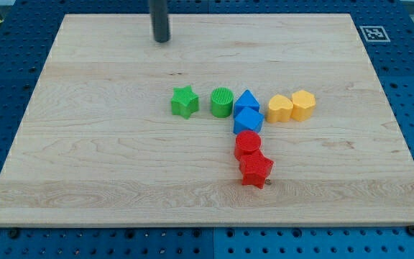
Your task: Move your arm to the left of the red star
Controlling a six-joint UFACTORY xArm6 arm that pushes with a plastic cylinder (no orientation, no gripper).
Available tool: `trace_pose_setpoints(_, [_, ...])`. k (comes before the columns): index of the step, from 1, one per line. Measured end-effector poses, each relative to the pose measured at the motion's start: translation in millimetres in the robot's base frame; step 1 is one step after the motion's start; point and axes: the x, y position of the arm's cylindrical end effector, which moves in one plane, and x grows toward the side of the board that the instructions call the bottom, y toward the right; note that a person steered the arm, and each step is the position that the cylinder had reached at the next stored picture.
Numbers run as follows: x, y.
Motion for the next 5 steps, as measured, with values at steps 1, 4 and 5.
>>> trace_pose_setpoints(1, [40, -33])
trace_pose_setpoints(4, [132, 0])
trace_pose_setpoints(5, [148, 16])
